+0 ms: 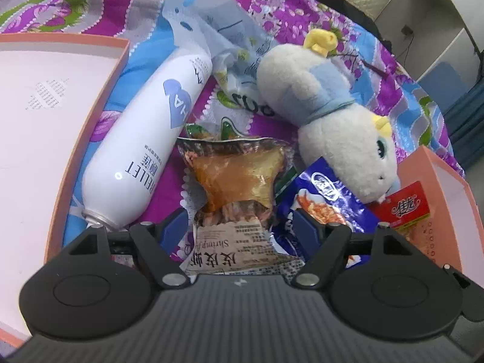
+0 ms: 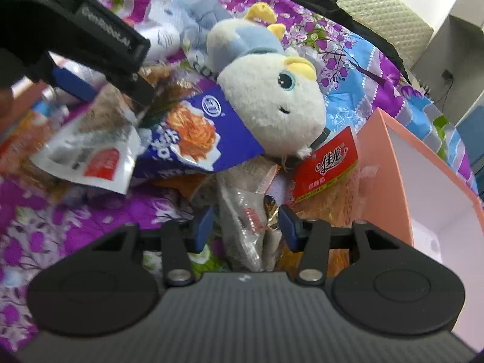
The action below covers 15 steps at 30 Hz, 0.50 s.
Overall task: Organize snacks
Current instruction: 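Grasp the clear dried-fruit bag with the left tool while the right tool grasps a clear wrapper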
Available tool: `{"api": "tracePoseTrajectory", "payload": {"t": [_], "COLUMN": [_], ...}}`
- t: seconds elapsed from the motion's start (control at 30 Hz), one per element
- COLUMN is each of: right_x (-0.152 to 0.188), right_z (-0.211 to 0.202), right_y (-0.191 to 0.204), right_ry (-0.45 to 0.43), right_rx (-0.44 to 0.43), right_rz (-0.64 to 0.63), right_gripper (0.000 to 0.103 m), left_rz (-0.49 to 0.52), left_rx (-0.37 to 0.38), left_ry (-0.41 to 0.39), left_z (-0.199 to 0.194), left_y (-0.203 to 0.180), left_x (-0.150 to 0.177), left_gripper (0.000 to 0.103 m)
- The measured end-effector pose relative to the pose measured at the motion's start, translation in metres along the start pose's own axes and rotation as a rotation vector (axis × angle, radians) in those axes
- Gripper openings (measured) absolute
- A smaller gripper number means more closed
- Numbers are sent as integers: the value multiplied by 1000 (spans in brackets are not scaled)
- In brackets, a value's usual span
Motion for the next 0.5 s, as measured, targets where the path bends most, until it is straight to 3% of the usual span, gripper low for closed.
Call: {"api": "tracePoseTrajectory", "payload": {"t": [0.1, 0.17, 0.3, 0.5], "right_x": [2, 3, 4, 7], "right_z": [7, 10, 6, -14], "right_y": [0, 2, 2, -5], "right_ry": [24, 43, 31, 31], "right_rx": [-2, -20, -11, -40], "right_rz": [-9, -2, -10, 42], "right_gripper": [49, 41, 37, 33], "left_rz": [7, 17, 27, 44], "left_rx": [6, -11, -19, -28], "left_ry": [16, 38, 29, 23], "left_z": [6, 10, 8, -13], "left_y": [1, 0, -3, -15], "left_x": [3, 6, 10, 15], "left_gripper": [72, 64, 55, 48]}}
Point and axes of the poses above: each gripper's, at about its wrist camera, not at the fingertips, and z roughly the way its jaws point, y to its left, x to its underside, the point moved 7 cm from there along z, roughly the way its jaws point, and after that the axes turned 11 degrees about x, right-handed, at the moved point
